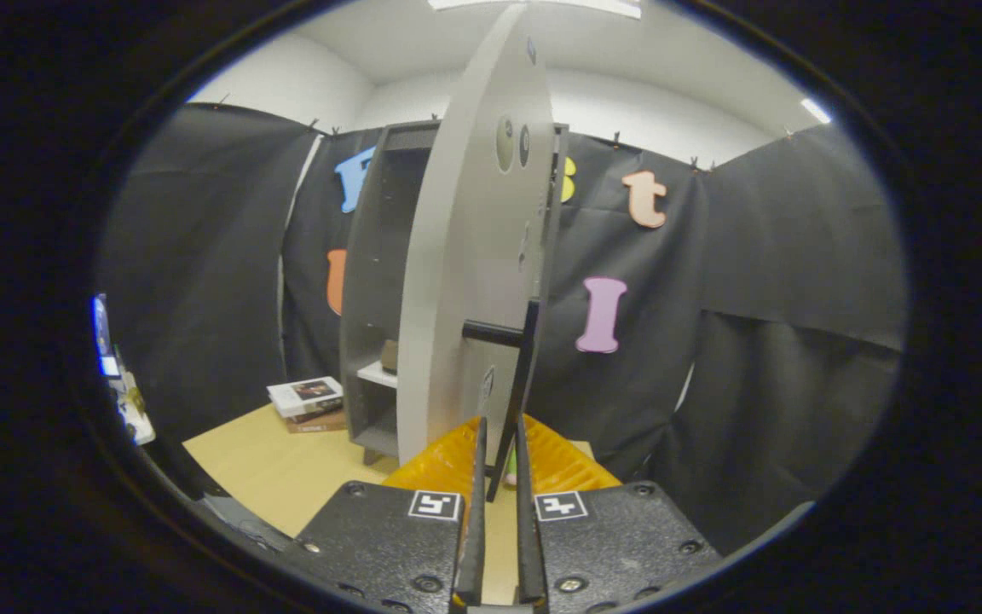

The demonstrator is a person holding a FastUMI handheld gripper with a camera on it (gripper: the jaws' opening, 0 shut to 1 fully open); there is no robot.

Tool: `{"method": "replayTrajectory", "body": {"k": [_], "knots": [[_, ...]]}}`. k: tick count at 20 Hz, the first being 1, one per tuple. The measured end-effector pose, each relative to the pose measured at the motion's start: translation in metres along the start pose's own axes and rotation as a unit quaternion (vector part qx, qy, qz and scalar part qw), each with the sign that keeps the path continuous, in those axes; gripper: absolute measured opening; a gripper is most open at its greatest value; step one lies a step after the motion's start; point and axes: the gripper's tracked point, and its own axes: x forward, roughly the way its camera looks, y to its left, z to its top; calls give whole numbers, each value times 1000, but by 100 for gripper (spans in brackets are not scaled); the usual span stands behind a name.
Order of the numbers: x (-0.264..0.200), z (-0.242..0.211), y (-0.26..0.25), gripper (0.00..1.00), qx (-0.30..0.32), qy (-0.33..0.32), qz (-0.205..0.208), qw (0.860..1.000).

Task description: Open the shoe cabinet door, grab the shoes and put them into the shoe cabinet, then close the shoe cabinet door.

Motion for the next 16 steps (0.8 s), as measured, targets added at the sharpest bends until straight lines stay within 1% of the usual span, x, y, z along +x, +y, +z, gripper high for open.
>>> {"method": "replayTrajectory", "body": {"k": [1, 3, 5, 7, 8, 10, 12, 13, 14, 16], "knots": [[3, -1, -3, 18, 6, 2, -8, 1000], [5, 1, -5, 11, 23, 5, -1, 1000], [1, 0, 11, 9, 61, 13, 26, 998], [-6, 1, 21, 10, 64, 15, 33, 997], [-12, 0, 15, 11, 63, 12, 30, 997], [-19, -6, 8, 12, 54, 5, -2, 999], [-36, -25, 27, 12, 44, 5, -16, 999], [-43, -33, 31, 15, 37, 3, -37, 999], [-50, -41, 37, 21, 32, -5, -47, 998], [-56, -60, 67, 42, 36, -16, -43, 998]]}}
